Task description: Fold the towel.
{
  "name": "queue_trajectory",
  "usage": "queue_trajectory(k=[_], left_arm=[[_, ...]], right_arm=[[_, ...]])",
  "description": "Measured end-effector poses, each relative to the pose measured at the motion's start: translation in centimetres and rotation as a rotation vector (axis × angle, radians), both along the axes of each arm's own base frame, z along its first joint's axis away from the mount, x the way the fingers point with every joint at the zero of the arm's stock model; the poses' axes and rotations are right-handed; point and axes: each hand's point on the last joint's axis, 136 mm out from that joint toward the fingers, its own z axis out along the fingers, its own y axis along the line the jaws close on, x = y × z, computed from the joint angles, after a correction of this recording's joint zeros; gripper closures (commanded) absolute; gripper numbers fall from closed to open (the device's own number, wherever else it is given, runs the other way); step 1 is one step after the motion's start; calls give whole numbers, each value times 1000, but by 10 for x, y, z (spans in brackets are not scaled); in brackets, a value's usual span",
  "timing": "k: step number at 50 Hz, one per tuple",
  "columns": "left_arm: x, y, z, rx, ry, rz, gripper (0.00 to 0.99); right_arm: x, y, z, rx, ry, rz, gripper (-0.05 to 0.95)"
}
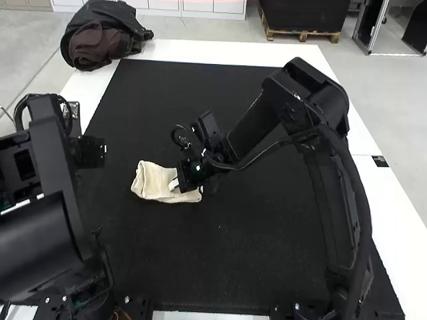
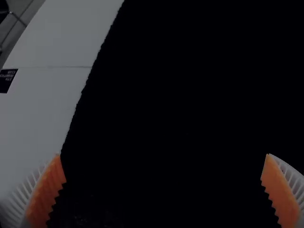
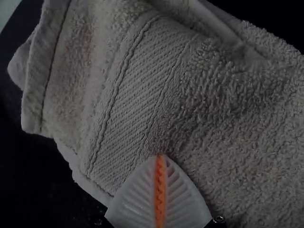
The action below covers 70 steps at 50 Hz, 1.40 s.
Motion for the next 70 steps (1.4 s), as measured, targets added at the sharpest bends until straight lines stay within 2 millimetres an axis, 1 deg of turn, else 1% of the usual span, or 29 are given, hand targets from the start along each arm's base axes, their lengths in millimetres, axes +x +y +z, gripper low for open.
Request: queue_trajectory(k=[7,12,15,22,26,29,32,35,40,47,52,58,70], left_arm=[[-1,-1,2,3,-2,-1,28],[-2,-1,1,0,2,-1,28],[-1,-1,1,0,0,-3,28],[-1,-1,1,0,0,-4,28],[-1,-1,1,-1,1,-4,28],[-2,-2,1,-2,2,-4,28],[-2,-2,1,-2,3,-4,28],[-2,-2,0,-3,3,-3,28],[-2,-2,0,-5,5,-3,28],[-2,-2,-1,-9,7,-1,28],[-2,-2,-1,-12,6,1,28],[-2,-2,-1,-16,5,3,28],[-2,-2,-1,-21,3,7,28]], right_arm=[[1,1,6,9,0,-7,928],[1,1,23,23,4,-16,928],[2,2,43,49,-5,-23,928],[7,9,104,146,-54,-29,928],[10,14,129,189,-75,-28,928],[10,16,134,202,-70,-25,928],[8,16,131,202,-50,-22,928],[6,17,124,198,-23,-18,928],[4,20,107,191,19,-9,928],[1,24,76,172,76,-2,928],[1,26,62,167,94,4,928],[3,32,56,175,97,11,928],[6,50,53,199,86,35,928]])
